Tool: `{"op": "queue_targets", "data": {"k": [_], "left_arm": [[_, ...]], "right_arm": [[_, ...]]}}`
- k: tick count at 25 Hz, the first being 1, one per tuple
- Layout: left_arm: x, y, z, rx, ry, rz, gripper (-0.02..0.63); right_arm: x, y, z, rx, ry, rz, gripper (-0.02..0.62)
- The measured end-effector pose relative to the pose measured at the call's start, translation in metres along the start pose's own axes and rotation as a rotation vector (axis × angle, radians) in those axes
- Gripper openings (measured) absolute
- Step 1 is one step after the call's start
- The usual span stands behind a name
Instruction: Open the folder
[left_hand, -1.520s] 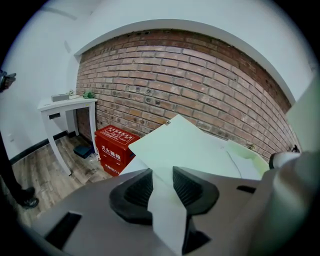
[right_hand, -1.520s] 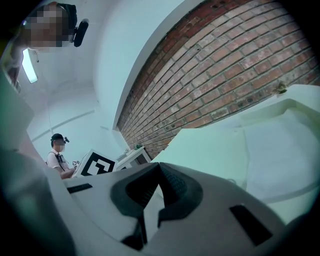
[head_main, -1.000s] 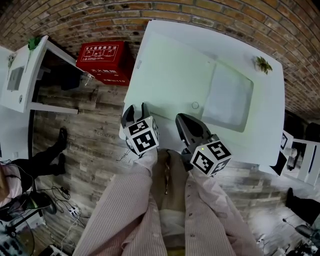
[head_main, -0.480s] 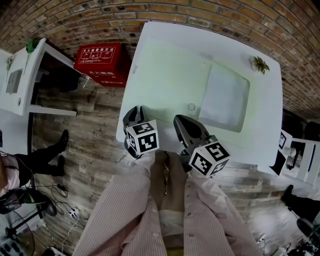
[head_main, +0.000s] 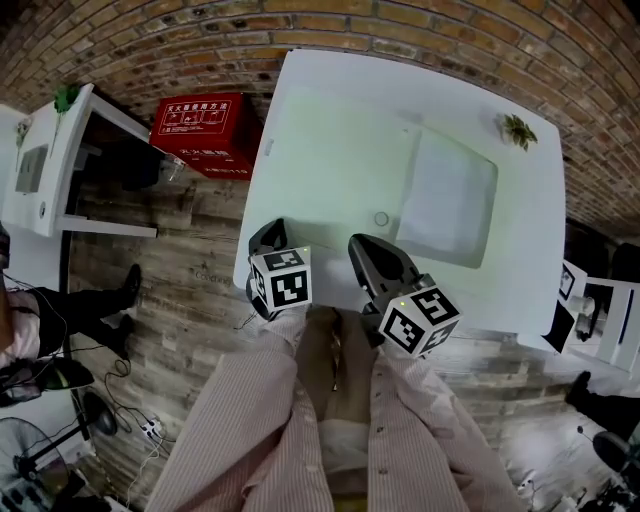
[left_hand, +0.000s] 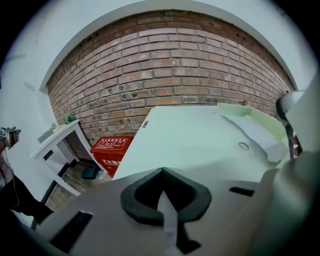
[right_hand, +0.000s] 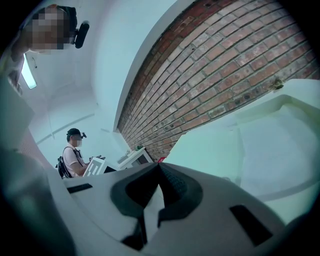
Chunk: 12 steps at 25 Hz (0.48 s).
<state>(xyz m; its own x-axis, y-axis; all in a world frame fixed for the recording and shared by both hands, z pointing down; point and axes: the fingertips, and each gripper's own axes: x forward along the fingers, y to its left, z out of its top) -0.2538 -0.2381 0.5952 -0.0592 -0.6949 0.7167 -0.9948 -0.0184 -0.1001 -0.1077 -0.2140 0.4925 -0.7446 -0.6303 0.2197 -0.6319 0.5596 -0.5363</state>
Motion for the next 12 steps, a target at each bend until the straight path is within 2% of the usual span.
{"op": "queue_targets", "data": {"k": [6,10,12], "left_arm": [[0.001,0.001,-0.003,-0.032,0.007,-0.074,-0.006],[-0.009,-0.002,-0.003,0.064,-0.02,-0.139,-0.006],[-0.018,-0.003,0.004,0.076,-0.055,-0.154,-0.006]], "right_arm": [[0.001,0.007,0.011,-0.023,-0.018,0.009,0.005],[-0.01,0.007,0.025,-0.047,-0.039,-0.003,0.005],[-0.019,0.002,0.033,-0.057,-0.054,-0.019,0.005]]}}
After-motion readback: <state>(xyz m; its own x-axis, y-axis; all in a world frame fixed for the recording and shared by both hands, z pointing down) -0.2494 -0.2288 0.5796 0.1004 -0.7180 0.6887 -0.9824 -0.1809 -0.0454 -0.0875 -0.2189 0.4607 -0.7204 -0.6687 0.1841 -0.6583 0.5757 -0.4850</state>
